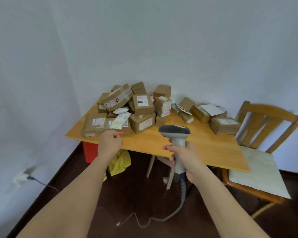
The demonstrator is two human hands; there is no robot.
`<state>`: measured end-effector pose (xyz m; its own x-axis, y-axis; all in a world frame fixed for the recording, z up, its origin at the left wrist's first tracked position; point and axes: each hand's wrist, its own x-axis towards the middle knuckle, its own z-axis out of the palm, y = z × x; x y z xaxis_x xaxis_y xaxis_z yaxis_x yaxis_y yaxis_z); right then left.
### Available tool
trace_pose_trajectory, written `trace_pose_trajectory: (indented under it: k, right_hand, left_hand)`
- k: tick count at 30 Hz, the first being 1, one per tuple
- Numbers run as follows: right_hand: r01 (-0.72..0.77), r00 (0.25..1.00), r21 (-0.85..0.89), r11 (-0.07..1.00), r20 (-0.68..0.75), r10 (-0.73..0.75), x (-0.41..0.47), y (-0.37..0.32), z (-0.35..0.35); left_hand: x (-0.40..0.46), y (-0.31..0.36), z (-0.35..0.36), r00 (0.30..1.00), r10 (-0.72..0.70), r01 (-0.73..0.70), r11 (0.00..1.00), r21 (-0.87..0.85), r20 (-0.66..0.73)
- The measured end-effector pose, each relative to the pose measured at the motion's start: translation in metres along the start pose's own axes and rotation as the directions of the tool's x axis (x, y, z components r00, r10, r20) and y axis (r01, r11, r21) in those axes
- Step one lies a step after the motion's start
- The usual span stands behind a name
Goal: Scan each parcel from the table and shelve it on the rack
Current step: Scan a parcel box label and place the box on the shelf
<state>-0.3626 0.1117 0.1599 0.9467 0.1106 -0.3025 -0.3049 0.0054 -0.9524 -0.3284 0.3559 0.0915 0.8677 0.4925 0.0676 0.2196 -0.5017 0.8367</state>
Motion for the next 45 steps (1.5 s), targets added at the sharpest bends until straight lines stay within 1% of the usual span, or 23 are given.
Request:
trace_pose_trajectory:
  k: [4, 6, 9, 13, 16, 18, 20, 21, 23, 25, 28, 30, 32, 35, 37, 41, 45]
  right_hand:
    - [-0.007, 0.998, 0.044, 0.999, -0.057, 0.009, 0.061, -0.022, -0.011]
    - [-0.008, 0.997, 0.040, 0.999, -0.075, 0.011, 0.092, -0.027, -0.015]
    - [-0.013, 0.996, 0.045, 0.999, -0.090, 0.017, 0.143, -0.029, -0.019]
    - [-0.051, 0.996, 0.030, 0.998, -0.066, 0.053, 0.220, -0.028, -0.020]
    - [-0.076, 0.997, 0.033, 0.997, -0.009, 0.076, 0.292, -0.030, -0.019]
    - [-0.090, 0.995, 0.020, 0.996, 0.035, 0.090, 0.322, -0.031, -0.017]
    - [-0.114, 0.990, -0.002, 0.994, 0.089, 0.113, 0.361, -0.030, -0.018]
    - [-0.127, 0.986, -0.025, 0.992, 0.109, 0.129, 0.380, -0.029, -0.020]
    - [-0.144, 0.977, -0.092, 0.985, 0.142, 0.156, 0.415, -0.028, -0.019]
    - [-0.156, 0.964, -0.161, 0.974, 0.191, 0.186, 0.447, -0.026, -0.012]
    - [-0.163, 0.941, -0.229, 0.960, 0.255, 0.221, 0.489, -0.018, 0.008]
    - [-0.154, 0.934, -0.238, 0.959, 0.282, 0.220, 0.512, -0.011, 0.022]
    - [-0.150, 0.933, -0.258, 0.954, 0.281, 0.223, 0.530, -0.005, 0.033]
    - [-0.173, 0.926, -0.276, 0.946, 0.281, 0.251, 0.542, 0.000, 0.040]
    - [-0.176, 0.923, -0.268, 0.947, 0.290, 0.254, 0.542, 0.002, 0.040]
    - [-0.157, 0.930, -0.282, 0.946, 0.279, 0.238, 0.525, 0.003, 0.033]
    - [-0.082, 0.950, -0.324, 0.943, 0.262, 0.172, 0.489, 0.004, 0.023]
  left_hand:
    - [0.055, 0.015, 0.052, 0.994, -0.053, 0.053, 0.999, -0.005, 0.093]
    - [0.078, 0.020, 0.073, 0.988, -0.069, 0.069, 0.998, 0.004, 0.138]
    - [0.113, 0.018, 0.104, 0.980, -0.102, 0.102, 0.995, 0.008, 0.171]
    - [0.165, 0.012, 0.140, 0.971, -0.176, 0.174, 0.984, 0.021, 0.163]
    - [0.222, 0.003, 0.172, 0.958, -0.272, 0.273, 0.962, 0.000, 0.087]
    - [0.251, -0.002, 0.184, 0.926, -0.375, 0.378, 0.920, -0.105, 0.048]
    - [0.286, -0.006, 0.203, 0.859, -0.511, 0.500, 0.832, -0.240, 0.015]
    - [0.301, -0.007, 0.211, 0.829, -0.560, 0.538, 0.792, -0.290, 0.009]
    - [0.322, -0.008, 0.224, 0.783, -0.623, 0.585, 0.736, -0.342, -0.002]
    - [0.339, -0.012, 0.233, 0.752, -0.659, 0.613, 0.700, -0.366, -0.002]
    - [0.356, -0.022, 0.240, 0.727, -0.686, 0.631, 0.657, -0.413, 0.018]
    - [0.363, -0.027, 0.242, 0.720, -0.694, 0.635, 0.641, -0.432, 0.028]
    - [0.366, -0.032, 0.244, 0.732, -0.681, 0.629, 0.662, -0.408, 0.022]
    - [0.364, -0.034, 0.246, 0.763, -0.642, 0.604, 0.673, -0.427, 0.067]
    - [0.361, -0.033, 0.246, 0.777, -0.625, 0.579, 0.665, -0.472, 0.073]
    - [0.343, -0.030, 0.243, 0.780, -0.622, 0.561, 0.646, -0.517, 0.068]
    - [0.303, -0.029, 0.239, 0.782, -0.615, 0.568, 0.639, -0.520, 0.098]
